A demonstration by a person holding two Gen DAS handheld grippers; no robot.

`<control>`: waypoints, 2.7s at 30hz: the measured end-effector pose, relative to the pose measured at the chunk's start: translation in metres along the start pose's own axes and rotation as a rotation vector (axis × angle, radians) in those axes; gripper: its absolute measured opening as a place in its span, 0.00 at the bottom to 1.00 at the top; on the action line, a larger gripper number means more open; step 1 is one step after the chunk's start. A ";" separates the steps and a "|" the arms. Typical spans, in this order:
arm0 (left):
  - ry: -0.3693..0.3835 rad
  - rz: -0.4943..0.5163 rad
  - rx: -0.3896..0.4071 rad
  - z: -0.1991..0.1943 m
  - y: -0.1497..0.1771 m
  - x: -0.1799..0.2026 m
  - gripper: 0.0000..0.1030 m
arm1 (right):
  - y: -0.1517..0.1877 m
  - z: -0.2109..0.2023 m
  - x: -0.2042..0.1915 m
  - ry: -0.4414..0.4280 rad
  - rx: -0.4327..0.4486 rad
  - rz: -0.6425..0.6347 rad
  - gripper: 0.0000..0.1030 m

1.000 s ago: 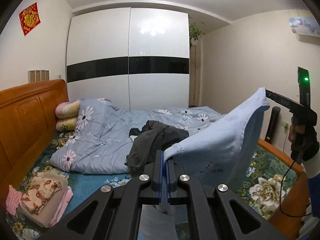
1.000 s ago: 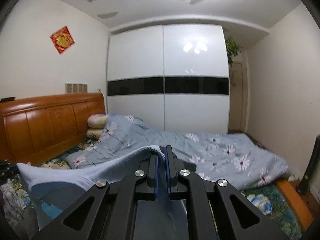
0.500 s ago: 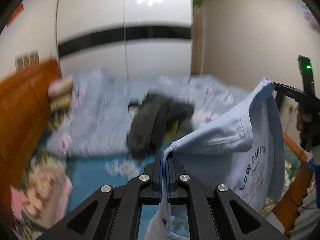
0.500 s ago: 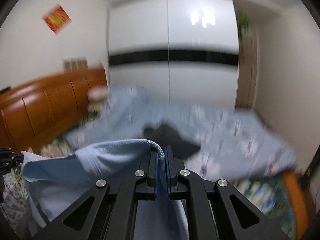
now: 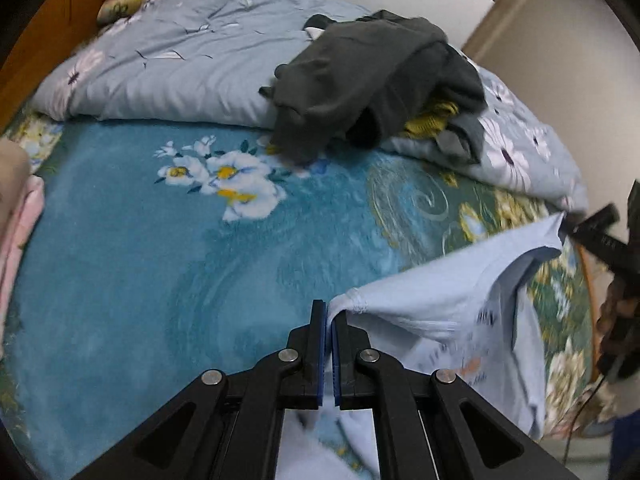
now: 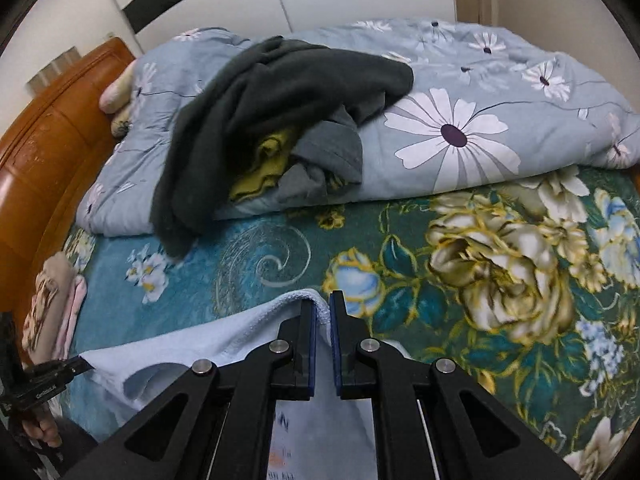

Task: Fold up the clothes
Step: 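Lay the T-shirt flat on the sheet with both grippers, collar first, then open both grippers and release the T-shirt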

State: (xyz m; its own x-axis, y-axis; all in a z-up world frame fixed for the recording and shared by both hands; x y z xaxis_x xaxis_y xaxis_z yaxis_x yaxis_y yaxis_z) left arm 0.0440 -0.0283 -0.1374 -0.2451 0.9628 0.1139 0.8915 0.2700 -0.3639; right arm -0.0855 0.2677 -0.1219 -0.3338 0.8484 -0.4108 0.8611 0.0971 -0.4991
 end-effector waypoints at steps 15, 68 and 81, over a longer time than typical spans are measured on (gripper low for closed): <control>0.015 -0.051 -0.196 0.115 -0.040 -0.013 0.03 | -0.022 0.103 0.045 0.115 -0.150 0.139 0.06; 0.014 -0.328 0.082 0.010 0.033 -0.038 0.47 | 0.201 -0.017 0.087 0.273 -0.251 -0.016 0.07; -0.029 -0.310 0.050 0.024 0.036 -0.034 0.47 | 0.034 -0.087 0.165 0.378 -0.009 0.091 0.04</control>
State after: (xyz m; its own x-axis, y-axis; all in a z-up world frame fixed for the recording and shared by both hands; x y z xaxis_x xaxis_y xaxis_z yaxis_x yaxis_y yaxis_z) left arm 0.0755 -0.0508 -0.1768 -0.5138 0.8342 0.2003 0.7530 0.5504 -0.3607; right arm -0.0783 0.4561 -0.1406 -0.0918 0.9856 -0.1419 0.8844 0.0153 -0.4664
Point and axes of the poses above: each gripper's, at about its wrist camera, not at the fingertips, and z roughly the way its jaws point, x to its right, y to its underside, the point moved 9 cm from there along z, roughly the way its jaws point, and after that the axes turned 13 degrees about -y, right-handed, at the moved point
